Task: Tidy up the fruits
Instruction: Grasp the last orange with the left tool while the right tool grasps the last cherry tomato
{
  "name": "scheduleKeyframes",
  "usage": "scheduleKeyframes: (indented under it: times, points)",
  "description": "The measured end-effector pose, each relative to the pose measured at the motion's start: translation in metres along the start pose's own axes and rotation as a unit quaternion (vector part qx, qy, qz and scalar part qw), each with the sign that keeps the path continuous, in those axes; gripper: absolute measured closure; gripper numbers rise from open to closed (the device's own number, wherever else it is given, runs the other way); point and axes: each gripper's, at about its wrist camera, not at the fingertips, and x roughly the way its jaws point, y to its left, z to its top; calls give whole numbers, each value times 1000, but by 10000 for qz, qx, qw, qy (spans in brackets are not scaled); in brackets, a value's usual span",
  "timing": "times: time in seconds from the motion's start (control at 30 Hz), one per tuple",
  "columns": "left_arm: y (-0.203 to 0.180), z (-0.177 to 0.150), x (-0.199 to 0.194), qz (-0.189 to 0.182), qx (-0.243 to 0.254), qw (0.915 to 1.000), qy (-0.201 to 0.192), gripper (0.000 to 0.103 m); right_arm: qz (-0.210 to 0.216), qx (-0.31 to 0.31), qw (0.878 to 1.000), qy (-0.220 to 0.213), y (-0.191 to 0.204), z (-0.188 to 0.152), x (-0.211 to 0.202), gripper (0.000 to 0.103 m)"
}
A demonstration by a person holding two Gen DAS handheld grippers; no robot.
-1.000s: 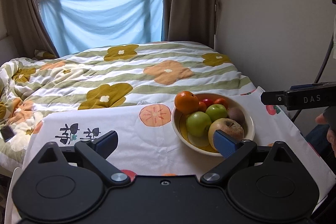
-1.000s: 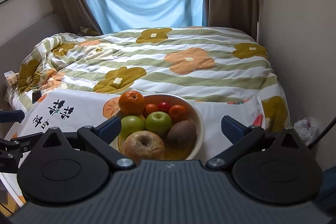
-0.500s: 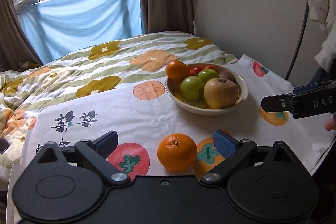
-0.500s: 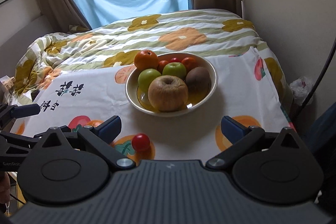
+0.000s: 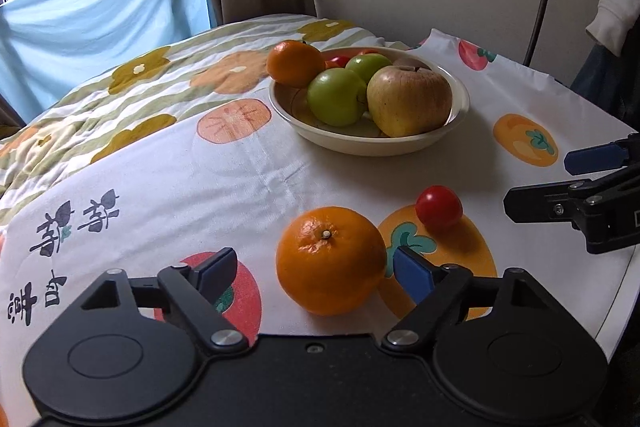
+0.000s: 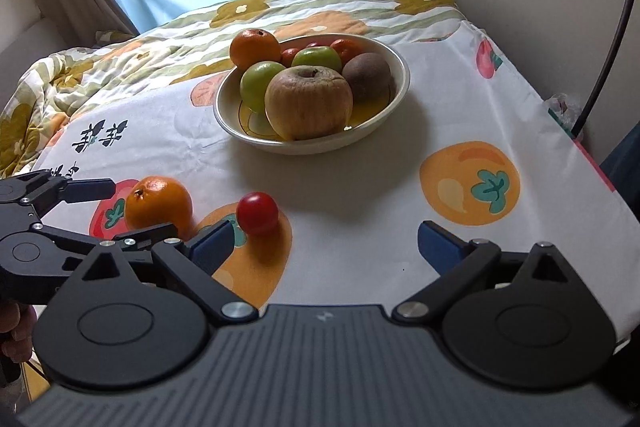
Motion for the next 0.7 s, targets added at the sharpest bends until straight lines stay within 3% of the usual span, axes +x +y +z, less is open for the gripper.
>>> scheduleKeyframes:
  times: [0.23, 0.7]
  points:
    - [-5, 1, 15, -170, 154, 9997, 120, 36, 18, -7, 9999, 128, 1, -1, 15, 0]
    - [-4, -2, 11, -110, 205, 9997, 103, 37, 292, -166, 9989, 320, 14, 5, 39, 22]
